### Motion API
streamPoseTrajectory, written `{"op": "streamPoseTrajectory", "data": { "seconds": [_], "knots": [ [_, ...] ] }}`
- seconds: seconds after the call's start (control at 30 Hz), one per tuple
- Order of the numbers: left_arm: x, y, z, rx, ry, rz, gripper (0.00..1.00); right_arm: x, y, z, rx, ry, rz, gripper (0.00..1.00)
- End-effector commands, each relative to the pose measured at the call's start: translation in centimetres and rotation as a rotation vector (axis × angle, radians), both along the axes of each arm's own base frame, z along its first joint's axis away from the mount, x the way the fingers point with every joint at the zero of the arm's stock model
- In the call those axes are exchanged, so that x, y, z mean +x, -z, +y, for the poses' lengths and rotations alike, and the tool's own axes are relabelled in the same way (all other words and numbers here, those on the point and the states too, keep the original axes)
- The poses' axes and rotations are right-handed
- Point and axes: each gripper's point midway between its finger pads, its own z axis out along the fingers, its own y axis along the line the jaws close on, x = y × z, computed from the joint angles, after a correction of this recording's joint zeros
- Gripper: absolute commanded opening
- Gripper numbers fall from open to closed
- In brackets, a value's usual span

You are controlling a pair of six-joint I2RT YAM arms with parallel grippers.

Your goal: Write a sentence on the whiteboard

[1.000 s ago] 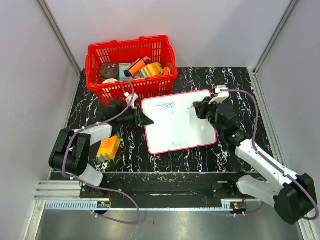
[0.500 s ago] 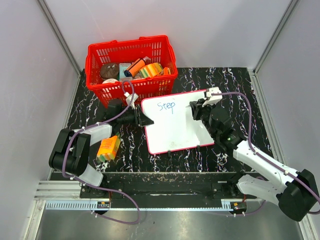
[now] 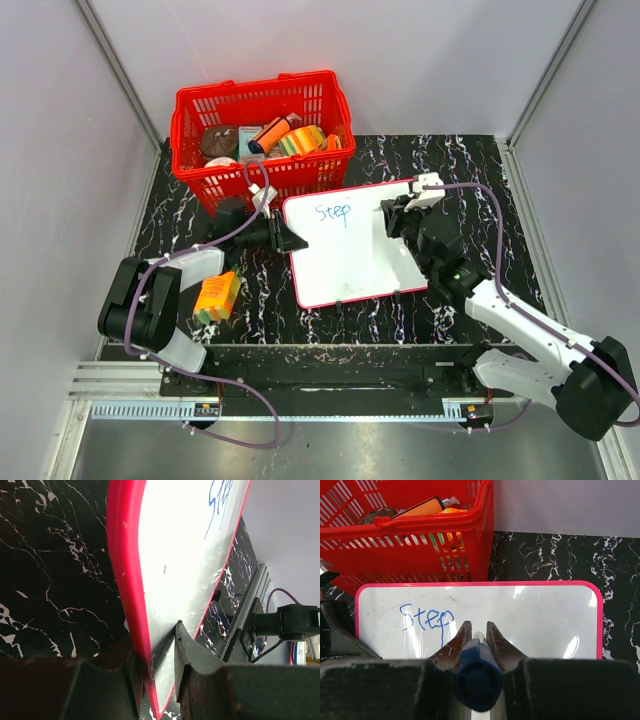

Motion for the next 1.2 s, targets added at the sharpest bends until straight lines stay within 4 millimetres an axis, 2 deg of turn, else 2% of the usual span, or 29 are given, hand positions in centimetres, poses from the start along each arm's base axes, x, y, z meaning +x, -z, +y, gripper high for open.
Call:
{"op": "streamPoseTrajectory", "data": {
  "seconds": [0.0,0.6,0.93,1.17],
  "knots": [
    [0.6,4.6,1.5,0.203,-0.055,-0.029,0.00,0.9,-2.8,0.5,0.034,0.017,-0.057,0.00],
    [0.5,4.6,1.3,0.199,-0.046,-0.028,0.00,4.4,-1.6,2.1,0.029,0.043,-0.028,0.00],
    [0.5,4.7,1.4,0.201,-0.047,-0.026,0.00,5.7,-0.4,1.2,0.040,0.066,0.001,0.00],
    [0.6,4.6,1.4,0.202,-0.047,-0.030,0.00,5.7,0.4,1.1,0.036,0.065,0.019,0.00]
  ]
}}
